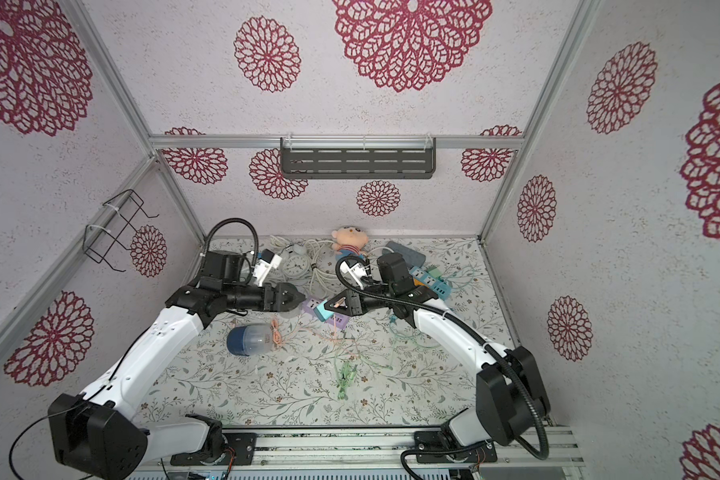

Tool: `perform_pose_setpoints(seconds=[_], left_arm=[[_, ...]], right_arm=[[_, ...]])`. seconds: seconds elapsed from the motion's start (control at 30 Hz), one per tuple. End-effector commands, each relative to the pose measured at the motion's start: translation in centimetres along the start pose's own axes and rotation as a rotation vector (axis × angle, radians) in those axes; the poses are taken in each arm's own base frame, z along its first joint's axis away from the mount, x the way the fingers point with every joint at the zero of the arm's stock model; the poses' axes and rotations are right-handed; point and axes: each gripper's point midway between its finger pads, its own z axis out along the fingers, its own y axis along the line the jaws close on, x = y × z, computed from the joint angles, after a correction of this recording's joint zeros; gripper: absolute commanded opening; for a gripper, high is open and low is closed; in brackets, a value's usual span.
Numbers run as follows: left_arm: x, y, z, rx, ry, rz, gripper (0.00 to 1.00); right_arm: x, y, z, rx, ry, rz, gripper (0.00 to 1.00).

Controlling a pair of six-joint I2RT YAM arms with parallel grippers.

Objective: Charge the cordless meat grinders
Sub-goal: Pick up the plug from the center of the board, then insert the plug into the socket.

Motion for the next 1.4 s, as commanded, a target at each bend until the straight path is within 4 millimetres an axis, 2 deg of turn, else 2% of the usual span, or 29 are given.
perform_pose_setpoints(seconds=[0.0,0.1,0.23,0.33,0.53,0.7,0.83,0.97,1.07,1.37], left_arm=[[-0.3,2.7,-0.7,-0.187,-0.080,-0.049,0.79],[1.0,2.1,-0.1,-0.227,-0.082,-0.007,0.79],[2.6,1.6,0.8,-0.274,-0.108,0.014,0.77],[3.2,2.0,0.6,-0.289,-0.189,-0.026,0.77],[4.5,4.4,-1.5,-0.383,-0.318,-0.103,0.80],[5.6,4.9,-2.1,-0.402,-0.316,-0.112,0.81],[5.7,4.9,-1.9,-0.393,-0.309,-0.112,0.81],[5.8,5.0,-1.6,-0.384,-0.308,-0.114,0.81],[6.0,5.0,-1.5,-0.376,-0.311,-0.119,0.81],[6.4,5.2,-1.5,-0.371,-0.313,-0.121,0.81]], right_arm=[[2.0,-8.0,0.6,0.422,0.143,-0.097,0.00],[3.2,-12.4,2.4,0.560,0.244,-0.150,0.00],[2.7,-14.5,4.1,0.609,0.259,-0.209,0.00],[1.4,-14.6,4.7,0.617,0.227,-0.256,0.00],[0.0,-14.7,5.7,0.621,0.235,-0.293,0.00],[-1.3,-13.3,6.3,0.603,0.226,-0.353,0.00],[-2.2,-14.2,6.7,0.636,0.266,-0.400,0.00],[-2.2,-14.5,7.8,0.602,0.324,-0.438,0.00],[-1.4,-14.3,8.6,0.546,0.374,-0.499,0.00],[-1.2,-14.3,9.0,0.508,0.412,-0.577,0.00]])
